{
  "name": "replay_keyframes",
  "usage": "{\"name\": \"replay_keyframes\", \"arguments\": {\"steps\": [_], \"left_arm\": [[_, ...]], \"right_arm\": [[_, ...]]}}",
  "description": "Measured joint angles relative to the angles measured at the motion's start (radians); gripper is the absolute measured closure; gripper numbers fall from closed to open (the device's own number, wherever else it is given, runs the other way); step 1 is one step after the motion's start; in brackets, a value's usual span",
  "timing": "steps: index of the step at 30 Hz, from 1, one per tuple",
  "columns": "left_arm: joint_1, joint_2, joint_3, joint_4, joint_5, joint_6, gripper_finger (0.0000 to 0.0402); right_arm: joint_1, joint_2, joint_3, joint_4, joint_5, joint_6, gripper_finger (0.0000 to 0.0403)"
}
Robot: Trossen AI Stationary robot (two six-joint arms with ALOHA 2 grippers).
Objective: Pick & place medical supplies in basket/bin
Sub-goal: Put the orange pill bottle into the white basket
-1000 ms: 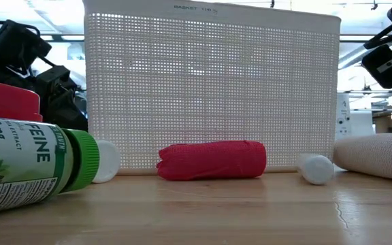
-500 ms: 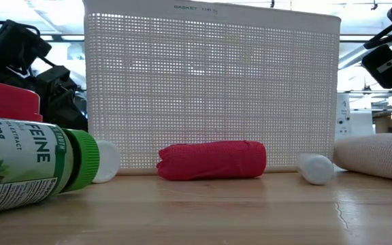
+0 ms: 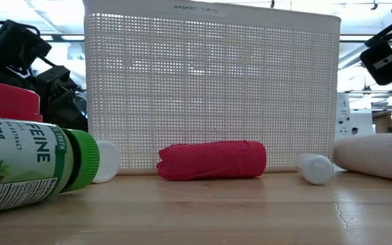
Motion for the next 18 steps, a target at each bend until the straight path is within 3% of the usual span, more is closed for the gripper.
{"name": "replay_keyframes", "arguments": {"steps": [10, 18], "left_arm": [[0.0, 0.0, 0.0, 0.0, 0.0, 0.0, 0.0254], [0.002, 0.0, 0.0, 0.017, -0.014, -0.003, 0.0254]], "right_arm": [[0.0, 0.0, 0.001, 0.023, 0.127, -0.035, 0.033], [0.0, 0.0, 0.001, 0.098, 0.617, -0.034, 0.033]]}}
